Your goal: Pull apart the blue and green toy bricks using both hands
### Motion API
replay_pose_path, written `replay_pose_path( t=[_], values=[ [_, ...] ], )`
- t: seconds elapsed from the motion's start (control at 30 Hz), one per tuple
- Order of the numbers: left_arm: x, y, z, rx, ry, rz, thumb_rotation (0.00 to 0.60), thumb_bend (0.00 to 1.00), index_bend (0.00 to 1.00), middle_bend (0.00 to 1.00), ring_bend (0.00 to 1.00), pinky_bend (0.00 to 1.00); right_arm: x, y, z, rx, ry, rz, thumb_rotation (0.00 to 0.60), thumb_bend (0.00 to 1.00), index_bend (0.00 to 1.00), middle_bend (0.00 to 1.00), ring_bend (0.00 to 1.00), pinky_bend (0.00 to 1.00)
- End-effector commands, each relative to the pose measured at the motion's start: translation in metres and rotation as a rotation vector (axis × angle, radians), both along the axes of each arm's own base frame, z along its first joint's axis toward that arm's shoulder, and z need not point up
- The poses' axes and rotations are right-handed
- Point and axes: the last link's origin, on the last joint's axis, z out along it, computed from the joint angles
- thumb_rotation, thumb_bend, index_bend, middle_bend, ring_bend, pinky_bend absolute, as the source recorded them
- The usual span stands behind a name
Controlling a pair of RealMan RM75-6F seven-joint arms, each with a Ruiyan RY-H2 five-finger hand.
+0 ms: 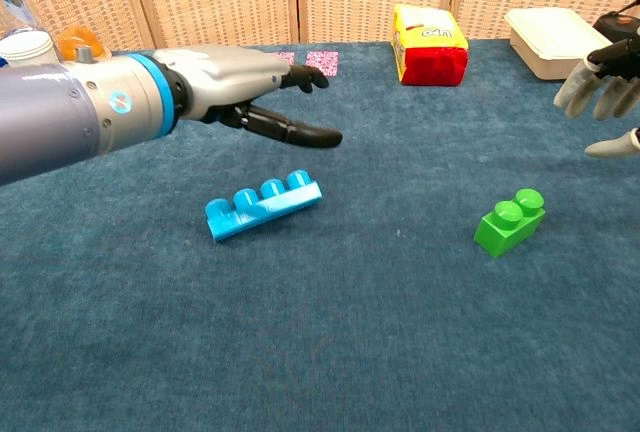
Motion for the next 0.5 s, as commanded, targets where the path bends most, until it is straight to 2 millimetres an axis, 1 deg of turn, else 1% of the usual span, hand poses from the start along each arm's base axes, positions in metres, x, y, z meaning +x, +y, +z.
replay_pose_path(
  t=[0.03, 0.13, 0.17, 0.23, 0.3, 0.33, 0.43, 0.5],
  values=[
    [-0.008, 0.003, 0.015, 0.033, -0.018, 0.031, 0.048, 0.12, 0.0, 0.1, 0.0, 0.15, -0.003, -0.001, 0.001, -0.007, -0.005, -0.009, 0.6, 0.26, 0.32, 0.35, 0.37, 0.3],
    [-0.015, 0.003, 0.028, 0.049, -0.025, 0.052, 0.049, 0.12, 0.0, 0.1, 0.0, 0.15, -0.005, -0.001, 0.003, -0.015, -0.013, -0.012, 0.6, 0.26, 0.32, 0.35, 0.37, 0.3],
    [-0.018, 0.003, 0.033, 0.057, -0.026, 0.059, 0.058, 0.12, 0.0, 0.1, 0.0, 0.15, -0.005, -0.001, 0.003, -0.019, -0.016, -0.012, 0.6, 0.26, 0.32, 0.35, 0.37, 0.3],
    [-0.024, 0.001, 0.041, 0.071, -0.024, 0.073, 0.128, 0.14, 0.0, 0.1, 0.0, 0.15, -0.007, -0.001, 0.005, -0.026, -0.019, -0.013, 0.6, 0.26, 0.32, 0.35, 0.37, 0.3],
    [-0.032, -0.002, 0.052, 0.095, -0.021, 0.098, 0.239, 0.17, 0.0, 0.1, 0.0, 0.15, -0.008, 0.0, 0.006, -0.037, -0.025, -0.011, 0.6, 0.26, 0.32, 0.35, 0.37, 0.3],
    [-0.04, -0.006, 0.061, 0.117, -0.036, 0.133, 0.256, 0.18, 0.0, 0.1, 0.0, 0.15, -0.008, 0.002, 0.006, -0.043, -0.023, -0.004, 0.6, 0.26, 0.32, 0.35, 0.37, 0.3],
    [-0.058, -0.021, 0.079, 0.142, -0.046, 0.169, 0.253, 0.18, 0.0, 0.1, 0.0, 0.15, -0.013, 0.008, 0.006, -0.063, -0.022, 0.01, 0.6, 0.27, 0.32, 0.35, 0.37, 0.3],
    [-0.067, -0.027, 0.087, 0.165, -0.055, 0.184, 0.258, 0.18, 0.0, 0.1, 0.0, 0.15, -0.015, 0.01, 0.007, -0.075, -0.021, 0.018, 0.6, 0.27, 0.32, 0.36, 0.37, 0.3]
  ],
)
